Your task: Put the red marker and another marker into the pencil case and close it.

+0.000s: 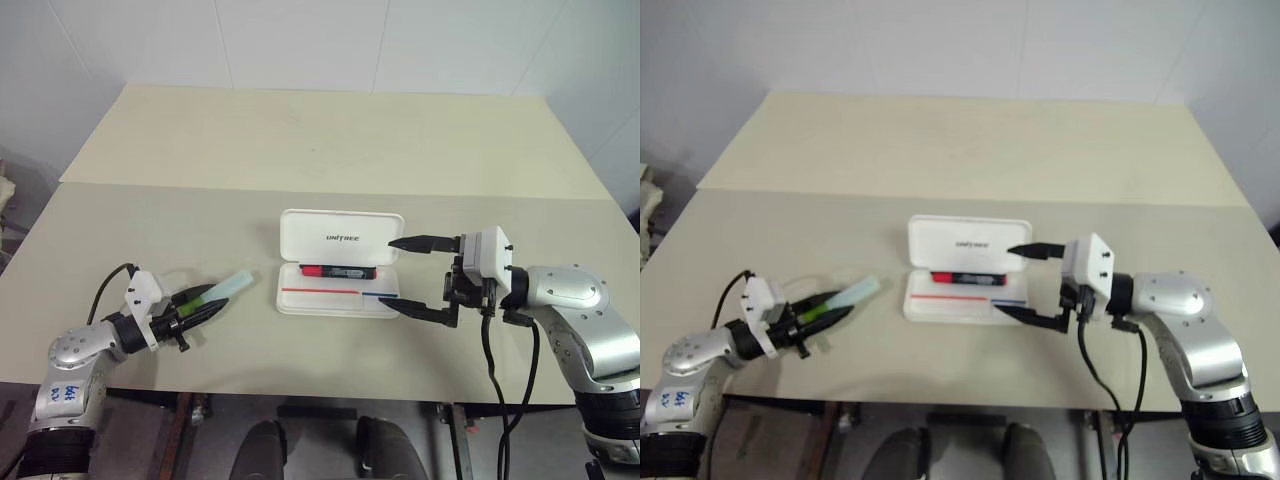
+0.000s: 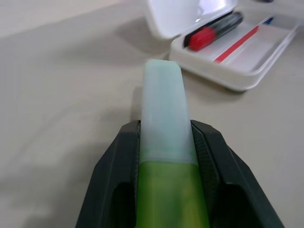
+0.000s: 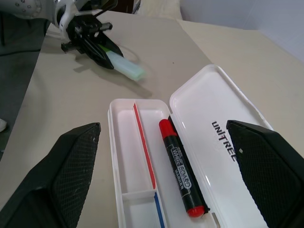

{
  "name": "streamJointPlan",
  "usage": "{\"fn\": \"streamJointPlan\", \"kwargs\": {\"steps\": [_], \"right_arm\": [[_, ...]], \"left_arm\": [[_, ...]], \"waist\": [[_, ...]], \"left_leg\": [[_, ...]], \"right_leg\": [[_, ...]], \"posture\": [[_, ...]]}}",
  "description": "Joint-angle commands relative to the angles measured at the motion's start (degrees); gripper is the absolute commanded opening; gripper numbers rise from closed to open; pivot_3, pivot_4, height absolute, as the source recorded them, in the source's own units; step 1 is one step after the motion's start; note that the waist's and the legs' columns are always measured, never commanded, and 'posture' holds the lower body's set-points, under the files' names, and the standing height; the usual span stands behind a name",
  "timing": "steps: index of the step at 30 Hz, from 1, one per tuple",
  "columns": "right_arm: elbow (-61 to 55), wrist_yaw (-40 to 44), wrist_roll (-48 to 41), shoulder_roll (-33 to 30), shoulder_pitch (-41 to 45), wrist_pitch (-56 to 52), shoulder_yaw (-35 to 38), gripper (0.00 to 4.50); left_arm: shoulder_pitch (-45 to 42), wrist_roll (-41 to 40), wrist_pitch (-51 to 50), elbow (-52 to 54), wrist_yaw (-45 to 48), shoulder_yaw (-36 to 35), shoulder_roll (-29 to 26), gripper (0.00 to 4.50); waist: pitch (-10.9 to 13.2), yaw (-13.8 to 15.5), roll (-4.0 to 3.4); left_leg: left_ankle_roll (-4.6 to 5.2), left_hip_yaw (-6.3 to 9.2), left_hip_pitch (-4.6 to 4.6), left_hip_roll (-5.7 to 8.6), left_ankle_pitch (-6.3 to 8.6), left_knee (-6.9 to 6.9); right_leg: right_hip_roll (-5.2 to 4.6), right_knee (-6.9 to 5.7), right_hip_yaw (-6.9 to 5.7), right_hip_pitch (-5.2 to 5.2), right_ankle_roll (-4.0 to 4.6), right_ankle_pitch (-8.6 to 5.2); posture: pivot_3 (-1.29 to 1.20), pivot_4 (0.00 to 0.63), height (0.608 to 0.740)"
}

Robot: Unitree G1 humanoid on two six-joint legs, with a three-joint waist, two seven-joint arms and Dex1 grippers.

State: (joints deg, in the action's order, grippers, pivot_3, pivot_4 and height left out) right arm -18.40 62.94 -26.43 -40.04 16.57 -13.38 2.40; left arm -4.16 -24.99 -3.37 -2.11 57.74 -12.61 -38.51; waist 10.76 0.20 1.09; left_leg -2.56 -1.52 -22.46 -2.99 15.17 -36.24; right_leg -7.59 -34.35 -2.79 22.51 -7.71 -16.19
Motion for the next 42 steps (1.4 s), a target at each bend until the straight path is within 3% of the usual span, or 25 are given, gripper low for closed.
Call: {"fn": "streamJointPlan", "kwargs": {"steps": [1, 12, 16, 23, 38, 42], "right_arm": [[-0.97, -0.59, 0.03, 0.45, -0.67, 1.6, 0.11, 4.5], [-4.05, -4.25, 0.71, 1.11, -4.26, 1.69, 0.97, 4.5], [-7.0, -6.36, 0.52, 0.29, -8.15, 1.08, 3.21, 4.5], [-11.36, -9.2, -0.11, -0.88, -12.17, -0.65, 6.15, 4.5], [-17.49, -13.64, -0.84, -1.57, -17.0, -3.46, 9.78, 4.5], [-17.28, -14.08, -0.8, -1.61, -16.5, -3.56, 9.45, 4.5]], "left_arm": [[-2.46, -2.04, -2.39, 5.81, 1.89, 0.68, -1.92, 1.14], [-13.63, 2.37, -1.7, 4.8, 8.22, 10.89, -1.95, 1.14], [-21.45, 5.19, 0.37, -0.97, 10.56, 17.34, 3.05, 1.14], [-27.6, 8.43, 4.8, -10.83, 13.02, 22.6, 10.53, 1.14], [-34.0, 12.86, 13.16, -27.74, 17.08, 24.24, 15.25, 1.14], [-34.29, 11.65, 11.49, -28.22, 19.08, 23.88, 15.69, 2.51]], "waist": [[0.0, 0.0, 0.0], [0.01, -0.21, 0.01], [0.01, 0.7, 0.02], [0.03, 1.28, 0.05], [0.04, 1.33, 0.08], [0.05, 1.31, 0.08]], "left_leg": [[0.0, 0.0, 0.0, 0.0, 0.0, -0.01], [0.0, -0.02, 0.01, 0.01, 0.0, 0.03], [0.0, -0.01, -0.02, 0.01, -0.01, 0.01], [0.05, -0.02, -0.1, 0.02, 0.02, -0.18], [0.09, -0.01, -0.18, 0.02, 0.04, -0.24], [0.11, -0.01, -0.22, 0.03, 0.06, -0.3]], "right_leg": [[0.0, 0.0, 0.0, 0.0, 0.0, 0.0], [0.03, 0.06, 0.01, -0.01, 0.0, 0.01], [0.05, 0.05, 0.0, -0.02, 0.0, 0.0], [0.06, 0.09, 0.02, -0.03, -0.05, 0.04], [0.05, 0.13, 0.01, -0.01, -0.06, 0.05], [0.05, 0.15, 0.01, -0.01, -0.08, 0.06]], "posture": [[0.0, 0.15, 0.74], [0.0, 0.15, 0.74], [0.0, 0.15, 0.74], [0.0, 0.15, 0.74], [0.0, 0.15, 0.74], [0.0, 0.15, 0.74]]}}
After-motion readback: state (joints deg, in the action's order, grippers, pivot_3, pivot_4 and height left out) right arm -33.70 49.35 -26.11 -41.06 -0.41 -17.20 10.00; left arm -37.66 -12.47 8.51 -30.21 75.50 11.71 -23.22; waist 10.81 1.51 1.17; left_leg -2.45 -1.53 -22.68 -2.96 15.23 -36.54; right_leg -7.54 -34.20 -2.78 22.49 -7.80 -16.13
